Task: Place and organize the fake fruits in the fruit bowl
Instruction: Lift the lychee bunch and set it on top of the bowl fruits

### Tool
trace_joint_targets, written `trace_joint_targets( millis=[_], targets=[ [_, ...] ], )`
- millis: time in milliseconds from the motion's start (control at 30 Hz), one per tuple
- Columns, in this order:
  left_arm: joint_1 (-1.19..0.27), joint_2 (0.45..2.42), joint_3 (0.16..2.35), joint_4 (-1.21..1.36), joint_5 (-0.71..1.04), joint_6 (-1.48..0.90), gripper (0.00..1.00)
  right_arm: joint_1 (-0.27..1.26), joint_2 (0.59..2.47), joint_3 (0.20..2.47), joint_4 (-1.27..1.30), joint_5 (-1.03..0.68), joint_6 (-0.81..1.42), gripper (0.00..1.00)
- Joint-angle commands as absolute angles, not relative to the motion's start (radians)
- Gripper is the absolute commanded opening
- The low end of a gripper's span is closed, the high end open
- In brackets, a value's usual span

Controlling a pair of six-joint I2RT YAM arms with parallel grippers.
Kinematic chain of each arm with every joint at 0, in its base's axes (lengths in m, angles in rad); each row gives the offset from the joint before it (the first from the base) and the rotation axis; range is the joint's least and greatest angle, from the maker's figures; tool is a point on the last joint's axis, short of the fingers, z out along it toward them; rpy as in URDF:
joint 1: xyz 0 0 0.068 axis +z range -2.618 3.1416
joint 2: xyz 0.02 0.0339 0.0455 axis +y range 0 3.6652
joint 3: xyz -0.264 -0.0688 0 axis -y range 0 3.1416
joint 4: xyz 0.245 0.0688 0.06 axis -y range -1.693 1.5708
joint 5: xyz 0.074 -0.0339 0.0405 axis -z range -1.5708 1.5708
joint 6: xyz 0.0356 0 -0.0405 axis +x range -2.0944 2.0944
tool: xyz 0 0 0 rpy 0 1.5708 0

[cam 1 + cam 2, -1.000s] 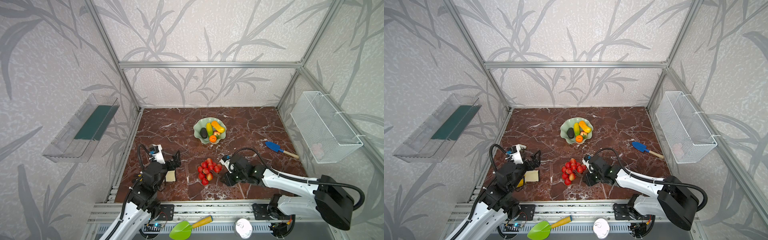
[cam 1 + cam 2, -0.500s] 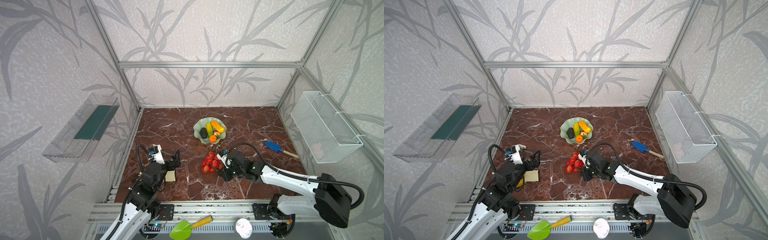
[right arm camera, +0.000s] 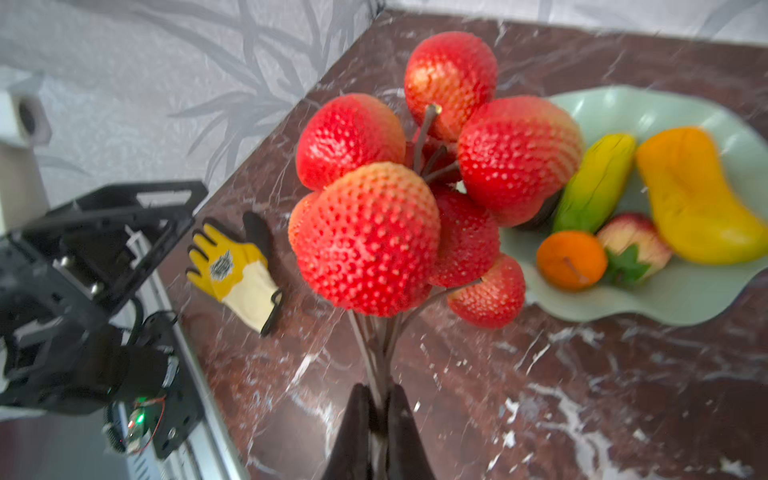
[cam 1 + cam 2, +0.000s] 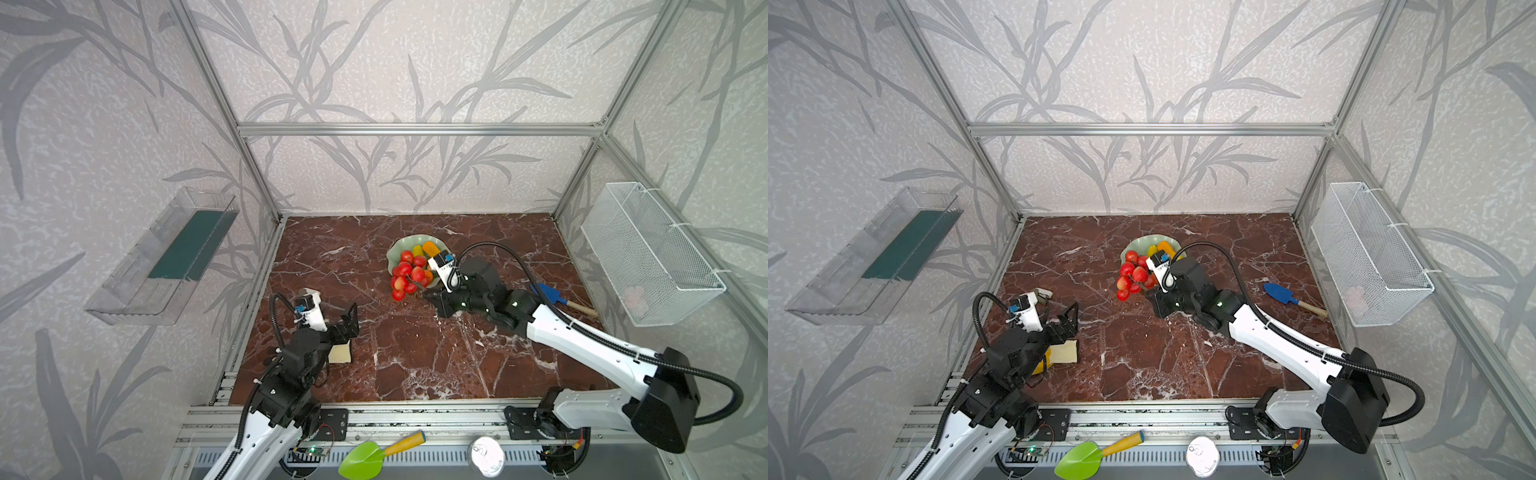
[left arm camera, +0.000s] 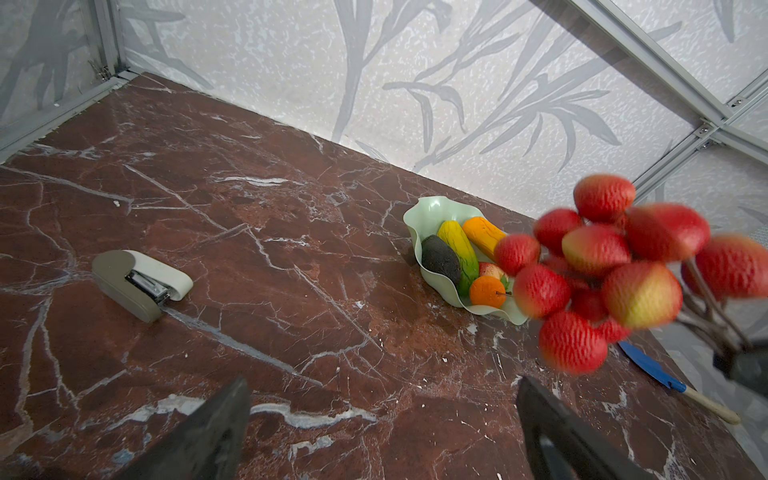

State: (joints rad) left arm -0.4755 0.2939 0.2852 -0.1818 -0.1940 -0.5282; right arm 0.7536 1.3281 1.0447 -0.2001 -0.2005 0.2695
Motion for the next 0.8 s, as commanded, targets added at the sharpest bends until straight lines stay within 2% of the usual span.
trace_joint_targets(
  millis=[0,467,600,667,767],
  targets=[
    [-0.471,0.28,0.31,-0.224,-0.215,-0.543,1.0,0.708,1.418,1.141,-0.149,-0.211,0.196,0.0],
    [-0.47,0.228,0.34,-0.288,-0.265,-0.514,1.0,0.498,1.877,1.355,-0.038,-0.387,0.209,0.05],
    [-0.47,0.227,0.356,-0.294,-0.298,-0.491,1.0,0.484,1.891,1.327,-0.017,-0.381,0.225,0.22],
    [-0.471,0.228,0.349,-0.275,-0.318,-0.478,1.0,0.482,1.872,1.306,-0.012,-0.378,0.232,0.42],
    [-0.472,0.229,0.338,-0.24,-0.378,-0.437,1.0,0.476,1.815,1.279,-0.029,-0.358,0.237,0.57]
  ],
)
